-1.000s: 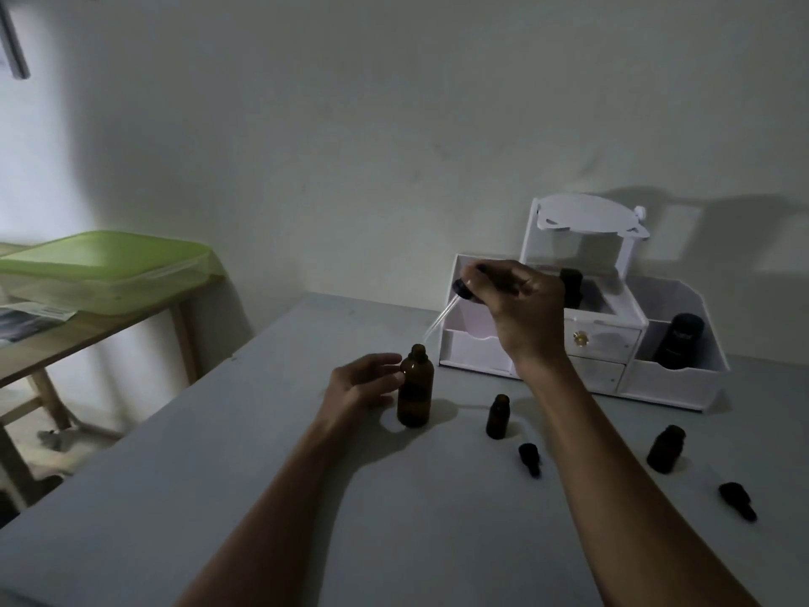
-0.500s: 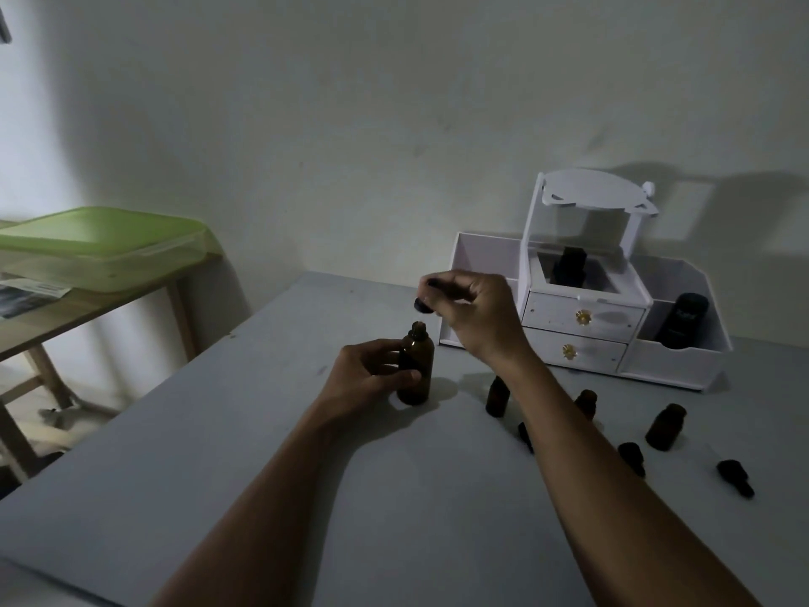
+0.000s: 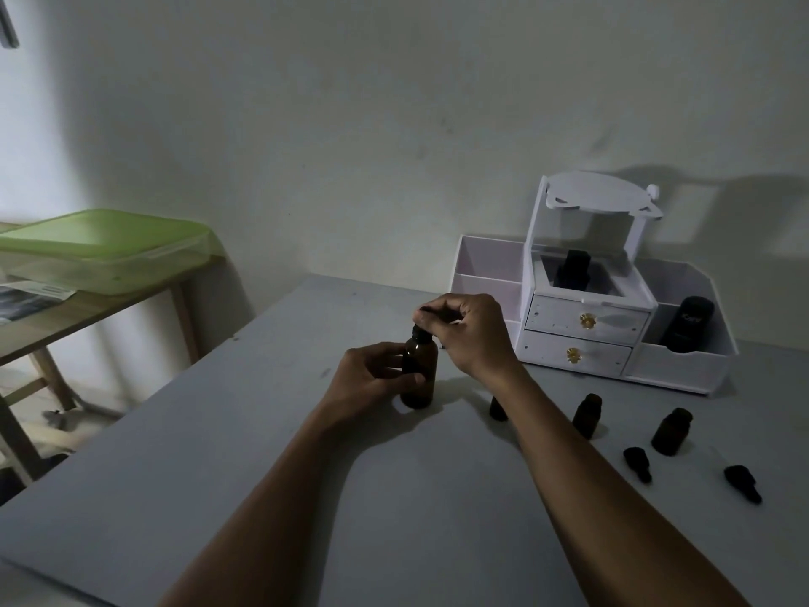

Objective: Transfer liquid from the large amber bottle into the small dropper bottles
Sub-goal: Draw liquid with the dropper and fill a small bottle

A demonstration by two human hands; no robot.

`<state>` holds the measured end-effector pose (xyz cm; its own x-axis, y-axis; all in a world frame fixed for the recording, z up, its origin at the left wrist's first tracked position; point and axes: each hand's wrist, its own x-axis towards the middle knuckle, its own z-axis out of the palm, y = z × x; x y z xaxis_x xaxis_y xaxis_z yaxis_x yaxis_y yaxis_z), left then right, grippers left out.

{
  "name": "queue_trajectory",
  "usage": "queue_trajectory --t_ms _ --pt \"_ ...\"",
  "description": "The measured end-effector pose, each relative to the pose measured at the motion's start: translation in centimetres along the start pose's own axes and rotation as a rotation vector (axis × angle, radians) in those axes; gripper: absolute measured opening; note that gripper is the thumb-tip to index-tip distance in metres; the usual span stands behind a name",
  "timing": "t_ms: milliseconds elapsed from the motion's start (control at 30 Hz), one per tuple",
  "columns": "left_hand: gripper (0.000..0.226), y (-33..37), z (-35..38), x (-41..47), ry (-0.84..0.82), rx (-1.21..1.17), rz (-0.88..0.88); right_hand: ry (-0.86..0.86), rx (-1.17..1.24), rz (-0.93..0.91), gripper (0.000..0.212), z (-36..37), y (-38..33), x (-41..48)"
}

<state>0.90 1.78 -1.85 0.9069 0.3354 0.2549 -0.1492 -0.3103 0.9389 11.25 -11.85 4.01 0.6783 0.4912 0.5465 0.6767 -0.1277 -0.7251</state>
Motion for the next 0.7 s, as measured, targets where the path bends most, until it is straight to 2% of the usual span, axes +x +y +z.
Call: queue_trajectory --t_ms 267,467,700 --pt "0.042 0.2 0.0 -0.1 -0.008 0.008 0.002 0.043 -0.028 -0.030 0.008 0.2 -0.4 0.0" --pt "0.047 0.2 -0.1 -0.1 0.003 0.028 -0.002 0.054 -0.037 -0.017 0.013 0.4 -0.1 -0.2" --pt "0.041 0.1 0.1 -0.3 0.014 0.006 -0.003 0.083 0.065 -0.003 0.016 -1.0 -1.2 0.3"
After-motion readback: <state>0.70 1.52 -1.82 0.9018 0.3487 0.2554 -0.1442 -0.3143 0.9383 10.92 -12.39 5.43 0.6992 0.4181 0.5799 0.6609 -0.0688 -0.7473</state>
